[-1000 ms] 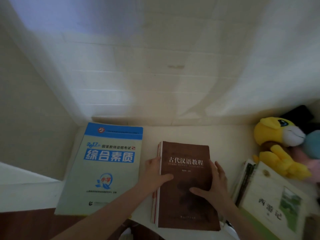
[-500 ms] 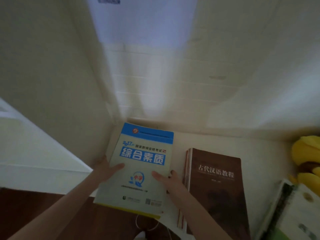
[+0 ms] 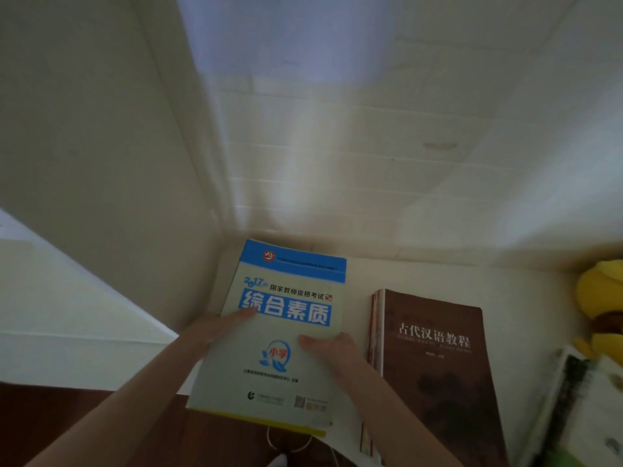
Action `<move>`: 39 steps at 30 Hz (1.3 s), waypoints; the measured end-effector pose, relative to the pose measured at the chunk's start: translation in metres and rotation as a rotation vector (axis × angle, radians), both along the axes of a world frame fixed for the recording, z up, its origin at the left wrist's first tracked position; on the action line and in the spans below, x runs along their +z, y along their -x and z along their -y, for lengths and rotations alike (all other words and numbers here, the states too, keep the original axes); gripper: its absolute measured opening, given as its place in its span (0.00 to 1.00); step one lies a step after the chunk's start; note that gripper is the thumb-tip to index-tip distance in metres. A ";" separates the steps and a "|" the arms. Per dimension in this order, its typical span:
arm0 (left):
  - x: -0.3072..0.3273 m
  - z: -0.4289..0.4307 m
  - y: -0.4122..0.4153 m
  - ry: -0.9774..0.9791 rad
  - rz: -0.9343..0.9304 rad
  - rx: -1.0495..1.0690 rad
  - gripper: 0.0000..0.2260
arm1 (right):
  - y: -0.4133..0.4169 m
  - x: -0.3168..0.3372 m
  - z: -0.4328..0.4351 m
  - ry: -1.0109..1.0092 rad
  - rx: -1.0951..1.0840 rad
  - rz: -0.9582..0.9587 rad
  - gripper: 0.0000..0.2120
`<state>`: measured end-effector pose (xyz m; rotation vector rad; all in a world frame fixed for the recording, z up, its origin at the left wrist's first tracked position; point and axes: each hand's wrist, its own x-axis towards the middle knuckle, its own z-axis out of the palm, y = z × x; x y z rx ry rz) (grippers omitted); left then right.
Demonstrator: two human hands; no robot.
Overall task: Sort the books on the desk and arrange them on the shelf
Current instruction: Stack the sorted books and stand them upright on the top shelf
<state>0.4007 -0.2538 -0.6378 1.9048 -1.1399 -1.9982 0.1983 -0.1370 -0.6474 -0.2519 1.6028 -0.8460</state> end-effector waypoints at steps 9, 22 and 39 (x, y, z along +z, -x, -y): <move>-0.008 -0.021 -0.001 0.105 -0.116 0.164 0.18 | 0.008 -0.018 -0.005 0.078 0.009 0.024 0.22; 0.038 -0.041 -0.008 0.424 -0.303 0.198 0.31 | 0.031 0.011 0.016 0.273 0.036 0.184 0.37; 0.039 -0.035 -0.016 0.605 -0.318 -0.006 0.26 | 0.043 0.054 -0.012 0.612 0.129 -0.204 0.24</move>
